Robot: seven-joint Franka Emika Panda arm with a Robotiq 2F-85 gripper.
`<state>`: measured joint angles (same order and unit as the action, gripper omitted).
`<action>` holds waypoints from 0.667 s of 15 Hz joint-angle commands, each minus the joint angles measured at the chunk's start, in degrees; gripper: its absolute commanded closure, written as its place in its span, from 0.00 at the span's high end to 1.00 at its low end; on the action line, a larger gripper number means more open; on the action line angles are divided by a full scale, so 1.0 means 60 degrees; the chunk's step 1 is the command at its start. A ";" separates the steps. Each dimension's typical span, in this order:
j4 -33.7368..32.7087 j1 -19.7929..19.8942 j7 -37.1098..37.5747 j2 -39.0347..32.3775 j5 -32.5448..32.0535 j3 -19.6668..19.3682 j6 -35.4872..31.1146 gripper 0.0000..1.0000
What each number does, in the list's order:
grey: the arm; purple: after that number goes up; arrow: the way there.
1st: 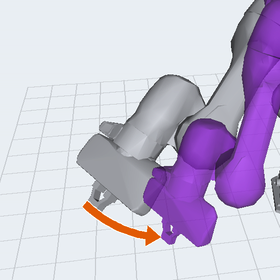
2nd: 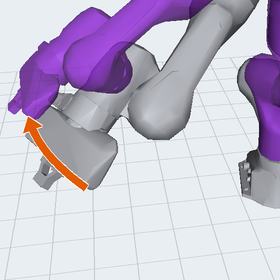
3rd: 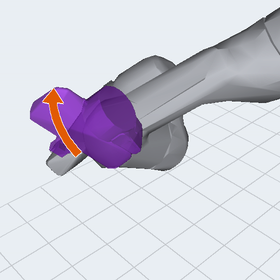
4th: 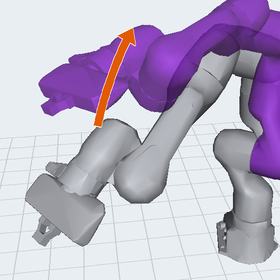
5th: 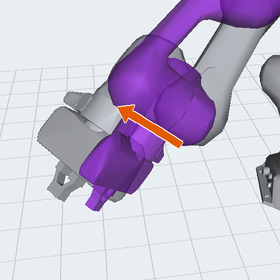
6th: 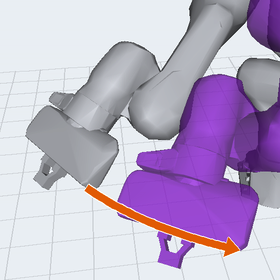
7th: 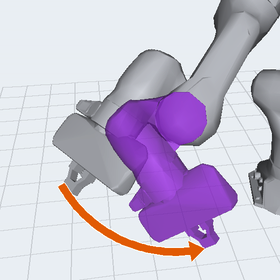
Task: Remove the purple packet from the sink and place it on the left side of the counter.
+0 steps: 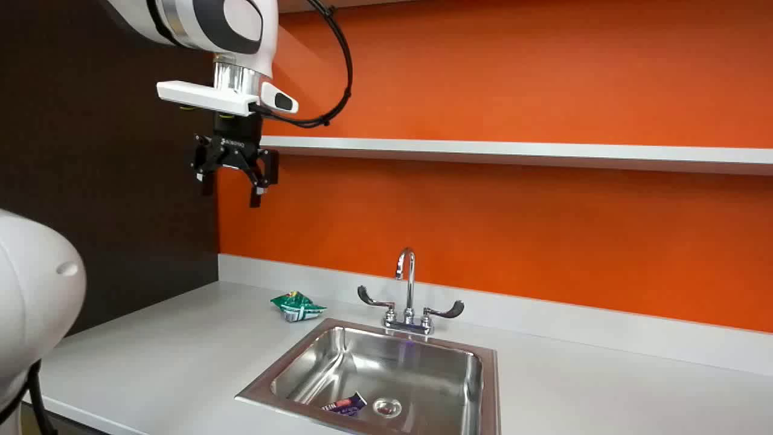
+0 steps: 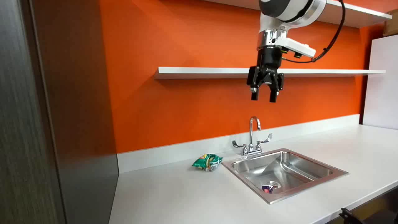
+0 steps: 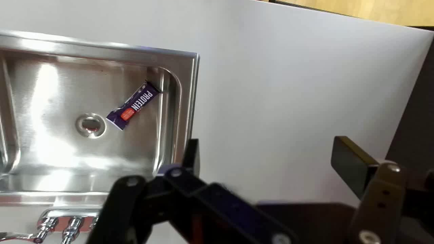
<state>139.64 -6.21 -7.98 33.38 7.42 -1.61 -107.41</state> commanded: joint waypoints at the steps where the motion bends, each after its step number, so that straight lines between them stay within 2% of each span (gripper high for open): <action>1: -0.0023 0.0104 -0.0041 -0.0011 0.0048 0.0087 0.0029 1.00; 5: 0.0027 0.0400 0.0231 -0.0368 -0.0156 0.0037 -0.0259 1.00; 10: 0.0468 0.1222 0.1171 -0.0976 -0.0531 -0.0026 -0.1433 1.00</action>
<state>141.37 -1.46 -4.52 29.74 5.88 -1.91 -112.16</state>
